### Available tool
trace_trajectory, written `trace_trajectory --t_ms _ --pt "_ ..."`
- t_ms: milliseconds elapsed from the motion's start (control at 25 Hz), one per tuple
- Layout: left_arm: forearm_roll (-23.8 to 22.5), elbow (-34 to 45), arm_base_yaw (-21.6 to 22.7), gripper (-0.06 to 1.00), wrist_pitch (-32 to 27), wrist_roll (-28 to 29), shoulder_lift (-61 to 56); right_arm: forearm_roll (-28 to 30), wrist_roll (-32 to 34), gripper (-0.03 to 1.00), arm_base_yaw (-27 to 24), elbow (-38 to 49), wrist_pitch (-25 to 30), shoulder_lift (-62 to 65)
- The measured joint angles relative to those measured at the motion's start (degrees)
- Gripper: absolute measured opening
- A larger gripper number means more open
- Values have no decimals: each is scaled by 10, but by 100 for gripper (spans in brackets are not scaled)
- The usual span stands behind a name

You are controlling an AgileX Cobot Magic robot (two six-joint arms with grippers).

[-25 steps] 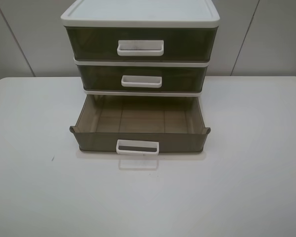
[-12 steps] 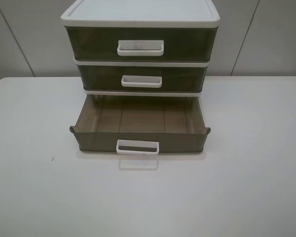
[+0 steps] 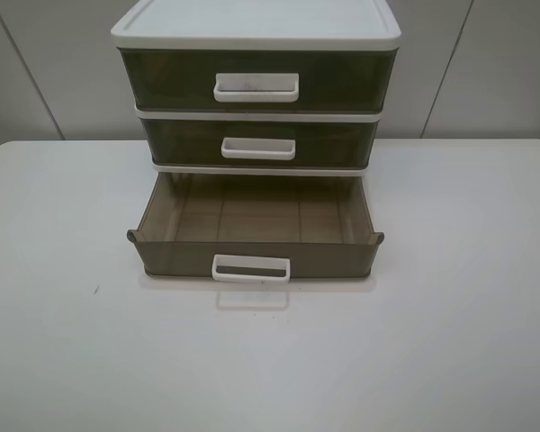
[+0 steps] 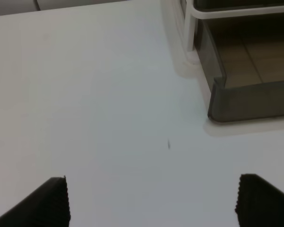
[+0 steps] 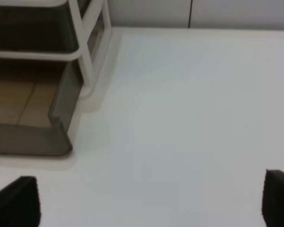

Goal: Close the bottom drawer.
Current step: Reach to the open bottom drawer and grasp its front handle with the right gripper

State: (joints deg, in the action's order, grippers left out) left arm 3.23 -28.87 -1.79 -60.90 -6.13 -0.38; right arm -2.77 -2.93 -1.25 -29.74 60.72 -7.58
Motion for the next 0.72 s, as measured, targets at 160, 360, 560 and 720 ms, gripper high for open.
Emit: trace_trajectory --t_ms 160,360,560,720 --pt "0 0 0 72 0 0 0 -47 0 82 2 -16 0 -150" --pt "0 0 0 72 0 0 0 -54 0 82 14 -94 -6 -306" --pt "0 0 0 72 0 0 0 -50 0 82 122 -143 -79 -392" --pt "0 0 0 72 0 0 0 -58 0 82 223 -146 -157 -460"
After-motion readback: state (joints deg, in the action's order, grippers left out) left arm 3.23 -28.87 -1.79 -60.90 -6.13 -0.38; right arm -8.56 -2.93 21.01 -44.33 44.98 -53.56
